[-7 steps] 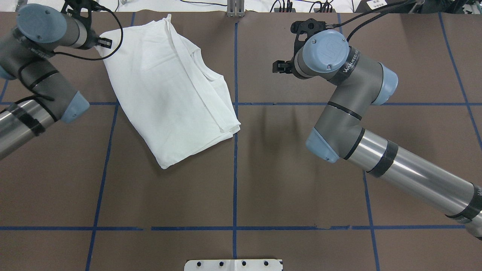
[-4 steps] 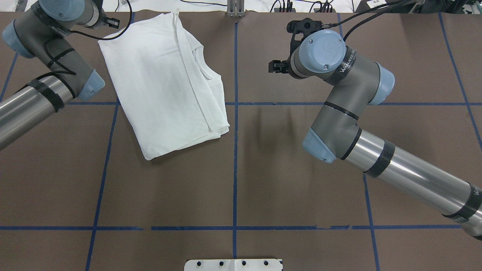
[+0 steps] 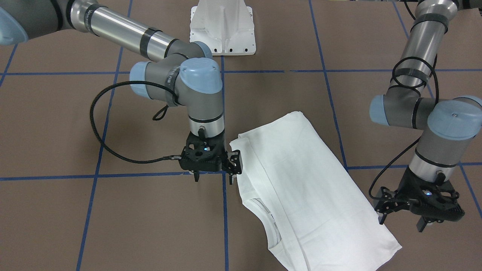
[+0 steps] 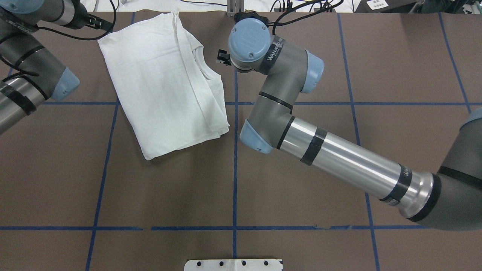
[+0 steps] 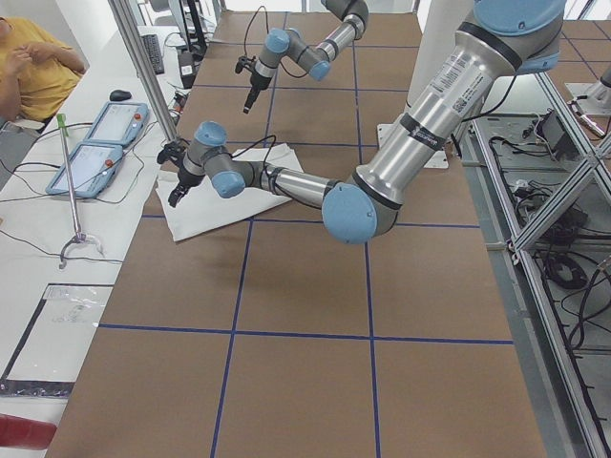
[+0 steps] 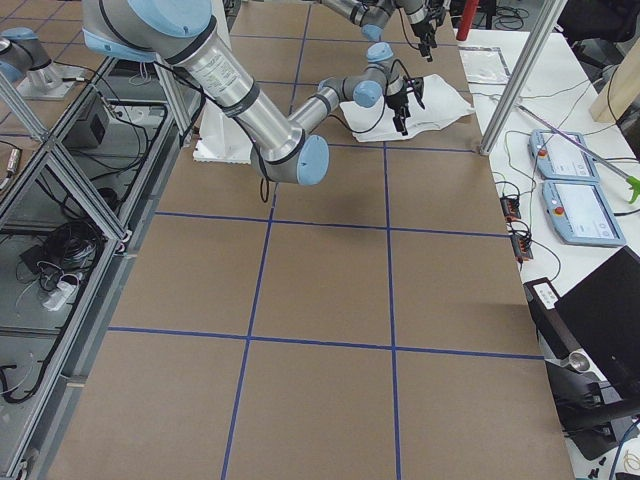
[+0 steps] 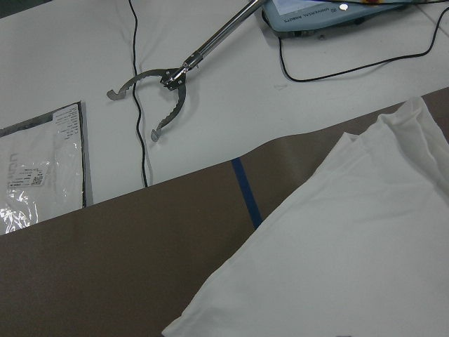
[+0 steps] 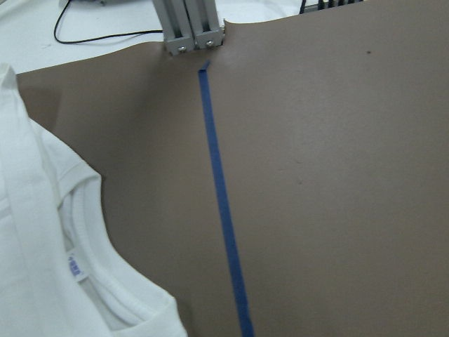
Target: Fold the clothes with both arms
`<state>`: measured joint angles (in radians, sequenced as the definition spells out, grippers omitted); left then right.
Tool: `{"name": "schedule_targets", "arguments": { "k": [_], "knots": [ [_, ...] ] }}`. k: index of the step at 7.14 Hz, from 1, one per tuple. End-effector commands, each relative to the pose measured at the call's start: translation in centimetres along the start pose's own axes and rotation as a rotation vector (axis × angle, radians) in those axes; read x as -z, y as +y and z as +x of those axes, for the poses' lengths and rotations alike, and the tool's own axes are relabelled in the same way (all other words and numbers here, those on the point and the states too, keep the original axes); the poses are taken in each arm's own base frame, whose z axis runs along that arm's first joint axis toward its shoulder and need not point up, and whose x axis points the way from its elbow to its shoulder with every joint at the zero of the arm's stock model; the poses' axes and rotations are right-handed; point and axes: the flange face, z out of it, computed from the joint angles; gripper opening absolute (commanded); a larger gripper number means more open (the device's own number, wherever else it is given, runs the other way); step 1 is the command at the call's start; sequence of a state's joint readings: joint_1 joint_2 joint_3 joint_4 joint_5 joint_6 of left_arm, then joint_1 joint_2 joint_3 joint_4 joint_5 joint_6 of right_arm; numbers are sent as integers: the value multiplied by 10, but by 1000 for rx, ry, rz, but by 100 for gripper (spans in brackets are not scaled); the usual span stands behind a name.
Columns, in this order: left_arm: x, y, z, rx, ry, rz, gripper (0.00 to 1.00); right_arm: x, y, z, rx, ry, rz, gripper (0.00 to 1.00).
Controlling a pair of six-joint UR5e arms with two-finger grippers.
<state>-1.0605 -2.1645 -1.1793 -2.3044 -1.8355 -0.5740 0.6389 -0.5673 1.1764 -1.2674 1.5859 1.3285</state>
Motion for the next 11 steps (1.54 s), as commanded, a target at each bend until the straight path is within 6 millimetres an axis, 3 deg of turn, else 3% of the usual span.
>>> {"name": "schedule_targets", "arguments": {
  "k": [1,2,3,5,11],
  "knots": [
    [3,6,-3,9,4,1,100,-39,20,-45,12,-53,37,96],
    [4,14,-7,44,3,-2,100,-56,29,-57,18,-47,54,95],
    [7,20,-10,45,3,-3,100,-69,45,-56,33,-30,68,94],
    [6,28,-15,48,-2,-10,100,-83,68,-54,66,2,84,81],
    [8,29,-15,48,1,-6,100,-93,82,-50,124,25,87,59]
  ]
}}
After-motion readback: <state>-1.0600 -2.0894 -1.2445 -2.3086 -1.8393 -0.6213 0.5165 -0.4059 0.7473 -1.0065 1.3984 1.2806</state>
